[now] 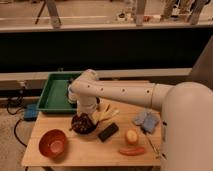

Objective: Place grapes in red bowl

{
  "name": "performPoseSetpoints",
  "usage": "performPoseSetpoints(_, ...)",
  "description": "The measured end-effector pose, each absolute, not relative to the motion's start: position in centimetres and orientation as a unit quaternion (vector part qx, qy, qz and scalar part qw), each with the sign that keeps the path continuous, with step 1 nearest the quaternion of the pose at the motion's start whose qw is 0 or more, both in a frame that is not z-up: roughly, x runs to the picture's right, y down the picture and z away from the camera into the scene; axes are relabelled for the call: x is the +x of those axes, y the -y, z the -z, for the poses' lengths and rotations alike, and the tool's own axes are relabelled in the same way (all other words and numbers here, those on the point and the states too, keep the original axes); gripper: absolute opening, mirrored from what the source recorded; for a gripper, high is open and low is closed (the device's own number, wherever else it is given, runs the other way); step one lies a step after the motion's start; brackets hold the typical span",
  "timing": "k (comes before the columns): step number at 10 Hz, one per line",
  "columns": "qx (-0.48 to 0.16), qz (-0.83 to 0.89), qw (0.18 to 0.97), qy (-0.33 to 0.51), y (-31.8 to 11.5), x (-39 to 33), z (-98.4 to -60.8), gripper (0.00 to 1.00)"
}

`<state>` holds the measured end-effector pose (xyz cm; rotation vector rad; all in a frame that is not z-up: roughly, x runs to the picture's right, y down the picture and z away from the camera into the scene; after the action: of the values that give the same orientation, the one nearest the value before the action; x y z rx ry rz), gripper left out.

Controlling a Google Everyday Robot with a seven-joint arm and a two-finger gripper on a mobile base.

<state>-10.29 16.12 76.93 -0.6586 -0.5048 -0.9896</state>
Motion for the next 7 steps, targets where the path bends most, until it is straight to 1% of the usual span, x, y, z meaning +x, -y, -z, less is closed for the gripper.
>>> performPoseSetpoints(7, -0.319, 0.473, 0.783, 0.247, -17.6, -12.1, -77.9, 0.61)
